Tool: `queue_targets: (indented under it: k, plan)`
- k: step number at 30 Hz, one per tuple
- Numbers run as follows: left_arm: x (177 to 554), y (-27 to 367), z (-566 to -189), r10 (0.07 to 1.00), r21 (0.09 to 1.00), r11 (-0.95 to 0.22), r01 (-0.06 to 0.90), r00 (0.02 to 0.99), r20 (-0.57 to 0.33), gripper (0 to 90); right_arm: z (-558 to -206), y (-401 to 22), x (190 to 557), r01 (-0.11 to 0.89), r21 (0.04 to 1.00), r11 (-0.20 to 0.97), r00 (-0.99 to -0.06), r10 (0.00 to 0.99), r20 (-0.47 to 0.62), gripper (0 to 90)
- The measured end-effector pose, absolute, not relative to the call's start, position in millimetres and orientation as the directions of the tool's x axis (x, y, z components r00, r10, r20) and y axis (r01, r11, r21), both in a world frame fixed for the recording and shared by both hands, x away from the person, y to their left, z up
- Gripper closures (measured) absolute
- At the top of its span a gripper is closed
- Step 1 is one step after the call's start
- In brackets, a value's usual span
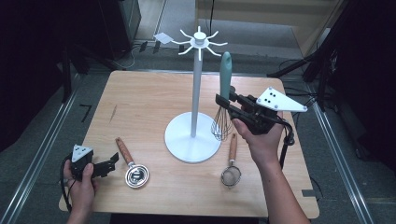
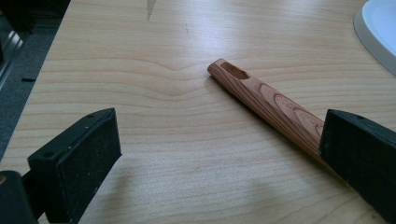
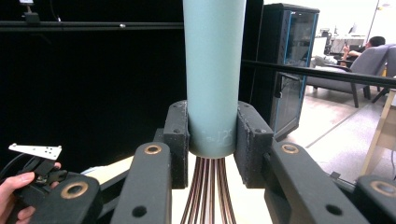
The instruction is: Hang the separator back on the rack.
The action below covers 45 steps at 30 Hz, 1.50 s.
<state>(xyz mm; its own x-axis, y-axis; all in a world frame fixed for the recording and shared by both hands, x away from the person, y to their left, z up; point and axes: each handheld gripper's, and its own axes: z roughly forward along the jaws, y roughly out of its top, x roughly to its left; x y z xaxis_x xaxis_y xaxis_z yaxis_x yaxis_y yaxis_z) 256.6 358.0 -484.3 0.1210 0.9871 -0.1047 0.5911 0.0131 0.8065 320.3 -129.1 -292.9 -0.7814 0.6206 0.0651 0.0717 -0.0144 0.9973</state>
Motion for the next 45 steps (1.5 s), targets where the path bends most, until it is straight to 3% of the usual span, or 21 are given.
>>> queue_targets:
  k: [45]
  plan:
    - [257, 358, -484, 0.987, 0.806, 0.014, 0.592, 0.121, -0.106, 0.0, -292, -111, 334, 0.091, 0.996, -0.013, -0.799, 0.596, 0.081, 70.7]
